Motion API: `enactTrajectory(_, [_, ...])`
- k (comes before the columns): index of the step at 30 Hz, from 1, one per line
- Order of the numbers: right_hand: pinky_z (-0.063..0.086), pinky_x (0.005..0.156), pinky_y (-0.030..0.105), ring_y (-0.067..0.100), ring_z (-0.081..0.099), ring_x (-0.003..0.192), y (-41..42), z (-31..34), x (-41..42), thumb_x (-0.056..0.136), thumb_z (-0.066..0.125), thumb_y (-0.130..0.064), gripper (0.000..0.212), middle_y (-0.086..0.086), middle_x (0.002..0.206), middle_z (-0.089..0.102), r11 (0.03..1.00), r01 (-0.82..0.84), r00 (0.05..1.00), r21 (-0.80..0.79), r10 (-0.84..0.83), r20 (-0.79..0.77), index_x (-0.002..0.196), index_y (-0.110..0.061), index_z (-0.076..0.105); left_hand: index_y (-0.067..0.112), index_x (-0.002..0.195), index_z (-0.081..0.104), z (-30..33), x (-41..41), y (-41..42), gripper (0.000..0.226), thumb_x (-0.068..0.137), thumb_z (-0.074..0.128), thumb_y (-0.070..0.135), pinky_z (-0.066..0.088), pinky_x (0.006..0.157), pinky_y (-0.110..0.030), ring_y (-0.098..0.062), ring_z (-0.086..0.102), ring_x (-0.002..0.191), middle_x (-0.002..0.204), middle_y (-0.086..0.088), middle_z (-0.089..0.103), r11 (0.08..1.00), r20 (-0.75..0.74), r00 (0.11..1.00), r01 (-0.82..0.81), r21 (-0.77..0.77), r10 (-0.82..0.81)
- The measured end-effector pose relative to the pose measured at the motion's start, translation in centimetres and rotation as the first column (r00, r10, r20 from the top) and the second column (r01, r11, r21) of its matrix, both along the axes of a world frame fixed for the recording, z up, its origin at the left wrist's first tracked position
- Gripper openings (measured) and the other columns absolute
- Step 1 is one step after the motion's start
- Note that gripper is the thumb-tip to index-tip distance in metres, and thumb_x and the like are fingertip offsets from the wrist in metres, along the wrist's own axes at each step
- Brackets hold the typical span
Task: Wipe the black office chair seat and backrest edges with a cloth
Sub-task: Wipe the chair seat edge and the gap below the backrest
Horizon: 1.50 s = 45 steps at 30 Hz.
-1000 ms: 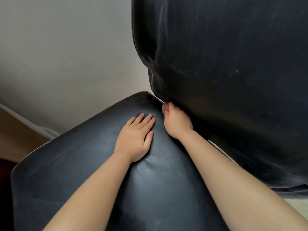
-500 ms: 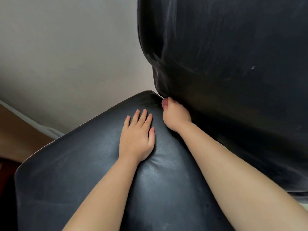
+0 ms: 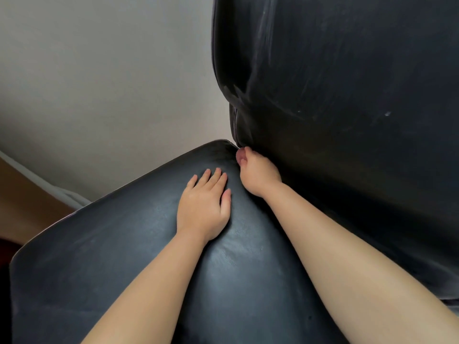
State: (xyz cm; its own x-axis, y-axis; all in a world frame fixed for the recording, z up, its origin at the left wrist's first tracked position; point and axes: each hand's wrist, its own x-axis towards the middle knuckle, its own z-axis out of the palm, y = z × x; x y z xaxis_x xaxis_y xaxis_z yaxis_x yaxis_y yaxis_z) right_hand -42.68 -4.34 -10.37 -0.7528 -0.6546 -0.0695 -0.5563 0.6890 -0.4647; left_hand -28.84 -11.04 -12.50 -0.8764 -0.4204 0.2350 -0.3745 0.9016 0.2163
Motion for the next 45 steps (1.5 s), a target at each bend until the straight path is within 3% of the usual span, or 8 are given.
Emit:
enactTrajectory(4, [0.043,0.087,0.038,0.034,0.052,0.113,-0.1,0.4,0.1,0.101,0.030,-0.022,0.034,0.016,0.128,0.053,1.000,0.024,0.999,-0.007,-0.024,0.024,0.130,-0.008,0.042,0.011,0.125,0.062,-0.2,-0.1,-0.2,0.053,0.093,0.028,0.035,0.035,0.107,-0.044,-0.028,0.052,0.126,0.133,-0.005,0.059,1.000,-0.001,1.000,0.003,0.004,-0.003])
enactTrajectory(11, [0.028,0.104,0.028,0.019,0.040,0.128,3.0,-0.8,3.7,0.100,0.030,-0.023,0.043,0.005,0.139,0.043,0.999,-0.037,0.971,-0.014,0.033,-0.235,0.141,-0.010,0.032,0.011,0.130,0.058,-0.2,0.0,-0.2,0.058,0.092,0.023,0.036,0.031,0.110,-0.042,-0.026,0.047,0.131,0.137,-0.005,0.055,1.000,0.014,1.000,0.012,-0.001,-0.012])
enactTrajectory(19, [0.032,0.102,0.031,0.020,0.038,0.130,6.5,-0.2,5.1,0.100,0.032,-0.023,0.042,0.006,0.142,0.041,0.998,0.055,0.984,0.021,-0.051,-0.170,0.140,-0.012,0.032,0.023,0.150,0.025,1.4,1.2,2.0,0.085,0.079,-0.011,0.052,0.006,0.117,-0.039,-0.020,0.011,0.147,0.159,0.002,0.018,1.000,0.237,0.972,-0.008,0.027,0.001])
enactTrajectory(25, [0.017,0.114,0.031,0.020,0.022,0.141,9.4,-0.3,8.3,0.101,0.031,-0.026,0.051,0.008,0.154,0.025,0.994,0.063,0.976,0.085,-0.044,-0.211,0.148,-0.011,0.018,0.028,0.152,0.014,1.5,3.5,3.6,0.075,0.085,-0.008,0.053,-0.002,0.117,-0.037,-0.013,0.000,0.148,0.160,0.008,0.007,0.998,0.283,0.959,0.012,0.060,-0.029])
enactTrajectory(31, [0.018,0.114,0.034,0.024,0.025,0.139,8.6,-0.8,8.8,0.100,0.033,-0.025,0.051,0.011,0.152,0.028,0.991,0.103,0.966,0.081,-0.080,-0.246,0.147,-0.010,0.023,0.028,0.152,0.016,1.4,4.7,3.9,0.085,0.077,-0.014,0.055,-0.003,0.118,-0.035,-0.010,0.002,0.147,0.160,0.011,0.008,0.997,0.257,0.965,0.032,0.074,-0.050])
enactTrajectory(39, [0.022,0.111,0.032,0.023,0.030,0.136,5.3,-1.2,7.4,0.098,0.034,-0.024,0.048,0.009,0.147,0.034,0.991,0.126,0.955,0.044,-0.109,-0.276,0.144,-0.011,0.028,0.027,0.151,0.016,1.7,4.8,-0.6,0.076,0.084,-0.004,0.057,-0.008,0.115,-0.024,-0.007,0.003,0.147,0.158,0.012,0.011,0.958,0.243,0.927,0.270,0.092,-0.285])
enactTrajectory(45, [0.030,0.104,0.032,0.023,0.040,0.127,3.0,-1.5,5.8,0.097,0.036,-0.023,0.043,0.007,0.138,0.044,0.995,0.096,0.949,0.008,-0.089,-0.302,0.138,-0.012,0.037,0.025,0.150,0.025,0.9,3.8,-1.3,0.071,0.089,0.001,0.052,-0.004,0.116,-0.027,-0.011,0.010,0.147,0.158,0.009,0.018,0.984,0.163,0.970,0.177,0.018,-0.178])
